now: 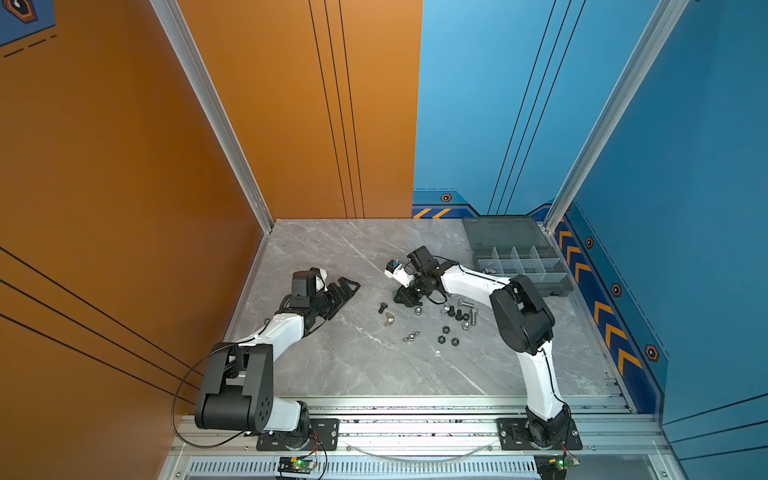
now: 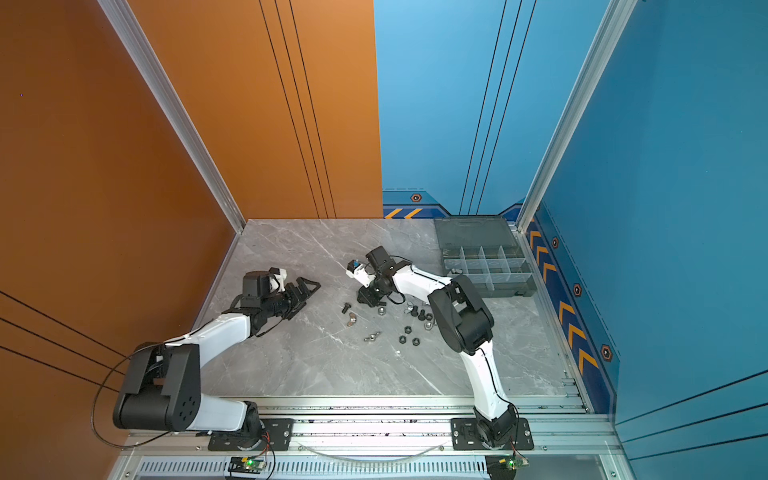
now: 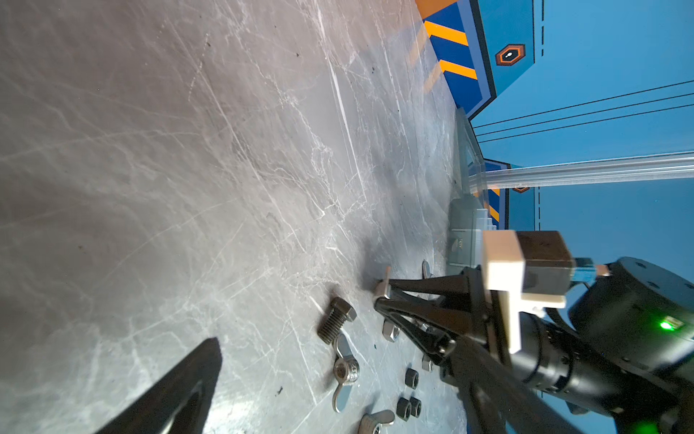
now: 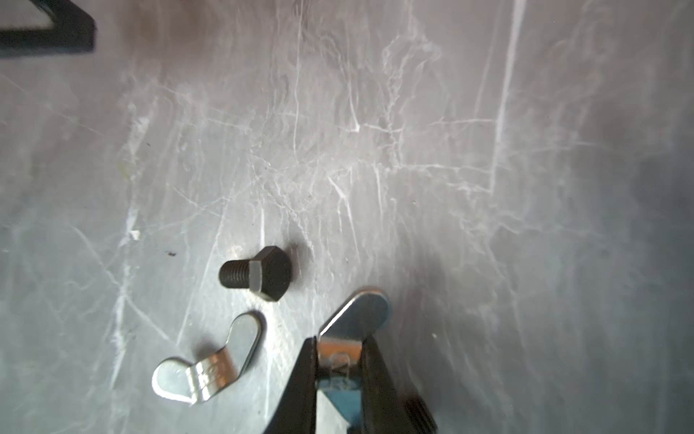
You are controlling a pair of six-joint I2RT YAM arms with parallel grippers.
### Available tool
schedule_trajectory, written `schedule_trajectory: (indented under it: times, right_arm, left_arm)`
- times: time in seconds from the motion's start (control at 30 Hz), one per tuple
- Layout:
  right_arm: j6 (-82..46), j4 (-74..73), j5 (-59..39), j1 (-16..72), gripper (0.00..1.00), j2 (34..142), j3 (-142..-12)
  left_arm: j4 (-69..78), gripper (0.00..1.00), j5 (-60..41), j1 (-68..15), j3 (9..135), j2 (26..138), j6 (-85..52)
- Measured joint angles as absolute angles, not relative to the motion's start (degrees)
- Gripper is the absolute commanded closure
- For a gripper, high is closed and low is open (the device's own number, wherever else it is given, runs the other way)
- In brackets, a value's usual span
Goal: Sort the screws and nuts into containers
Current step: 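Carry the second wing nut with the right gripper to the box, then release the wing nut into the compartment nearest the robot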
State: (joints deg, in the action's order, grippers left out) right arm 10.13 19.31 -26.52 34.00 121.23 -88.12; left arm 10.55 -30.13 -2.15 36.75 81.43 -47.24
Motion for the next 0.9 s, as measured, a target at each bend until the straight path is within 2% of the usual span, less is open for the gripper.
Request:
schedule_trajectory:
  times: [0.23, 0.37, 0.63, 0.9]
  right_arm:
    - [3.9, 14.9, -28.2, 27.6, 1.0, 109.5, -86.2]
    - [2.4, 15.0, -23.5, 22.8, 1.0, 105.5, -85.4]
    - [-0.9, 20.6, -8.2, 13.2, 1.0, 106.4, -84.7]
    - [-3.9, 25.8, -1.0, 8.1, 1.0, 112.4, -86.6]
  left_arm:
    - [11.2, 0.02, -30.3, -2.8, 37.0, 82.4, -47.7]
    - [11.6, 0.02, -30.3, -3.5, 37.2, 83.6, -47.7]
    - [12.6, 0.03, -30.3, -4.6, 37.4, 84.4, -47.9]
    - [12.7, 0.02, -30.3, -4.6, 38.1, 84.6, -47.9]
